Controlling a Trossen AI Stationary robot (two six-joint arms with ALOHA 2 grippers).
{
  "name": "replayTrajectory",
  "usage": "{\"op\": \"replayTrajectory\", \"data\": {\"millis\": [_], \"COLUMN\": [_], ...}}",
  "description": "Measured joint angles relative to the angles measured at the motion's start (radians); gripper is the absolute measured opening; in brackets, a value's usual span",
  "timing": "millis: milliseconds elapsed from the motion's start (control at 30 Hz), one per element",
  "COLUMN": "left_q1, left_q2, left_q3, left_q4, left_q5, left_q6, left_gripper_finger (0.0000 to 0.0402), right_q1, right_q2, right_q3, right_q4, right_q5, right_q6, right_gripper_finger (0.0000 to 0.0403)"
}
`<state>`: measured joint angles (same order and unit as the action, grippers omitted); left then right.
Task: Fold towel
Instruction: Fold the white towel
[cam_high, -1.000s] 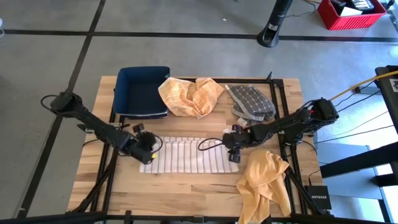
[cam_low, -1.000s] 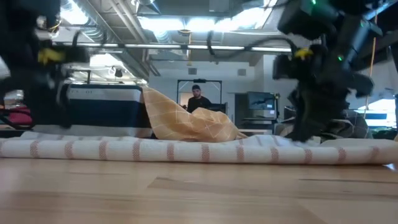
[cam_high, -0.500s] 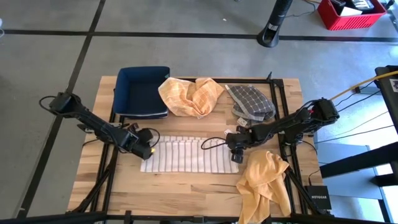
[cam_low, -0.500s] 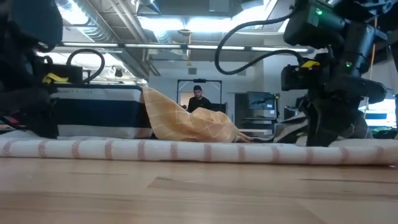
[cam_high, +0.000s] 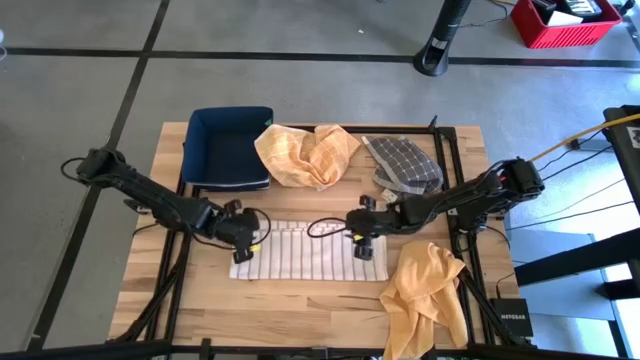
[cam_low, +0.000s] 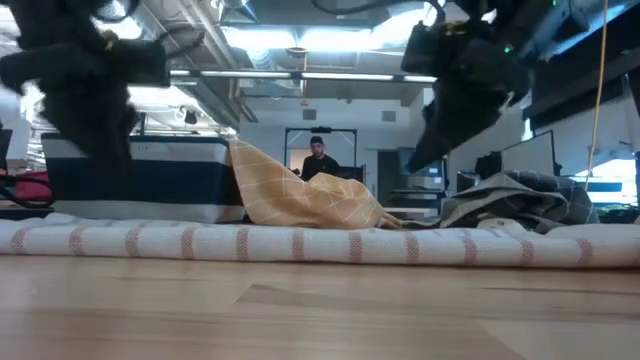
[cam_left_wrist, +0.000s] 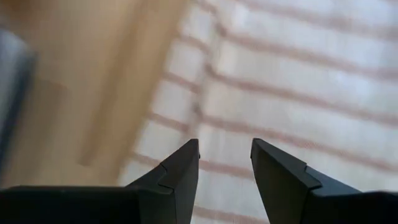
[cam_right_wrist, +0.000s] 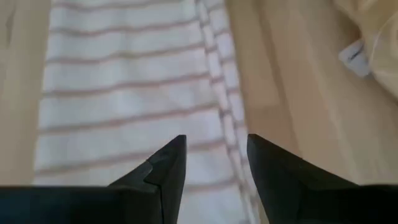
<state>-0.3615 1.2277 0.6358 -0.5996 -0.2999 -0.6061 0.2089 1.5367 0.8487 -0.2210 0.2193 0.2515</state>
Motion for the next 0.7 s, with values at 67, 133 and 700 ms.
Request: {"op": "replayTrajectory", "data": {"millis": [67,133,700], "left_q1": [0.024,0.042,0.148], "left_q2": [0.001,0.001,0.006], "left_q3": [-0.045,-0.082,-0.172], "left_q4": [0.032,0.064,0.245], "left_q5": [0.049,0.053,0.221], "left_q6": [0.025,0.049,0.139], "left_gripper_finger": [0.014,0.014,0.014], "right_q1": [0.0,0.0,0.0], "right_q2": [0.015,0.034,0.085], "right_q3": [-0.031,-0.059,-0.1], "right_q4": [0.082,0.138,0.228], "right_q5": [0.007,0.027,0.057], "right_q6": [-0.014,-0.024,-0.048], "right_gripper_finger": [0.0172,0.0172,0.0172]}}
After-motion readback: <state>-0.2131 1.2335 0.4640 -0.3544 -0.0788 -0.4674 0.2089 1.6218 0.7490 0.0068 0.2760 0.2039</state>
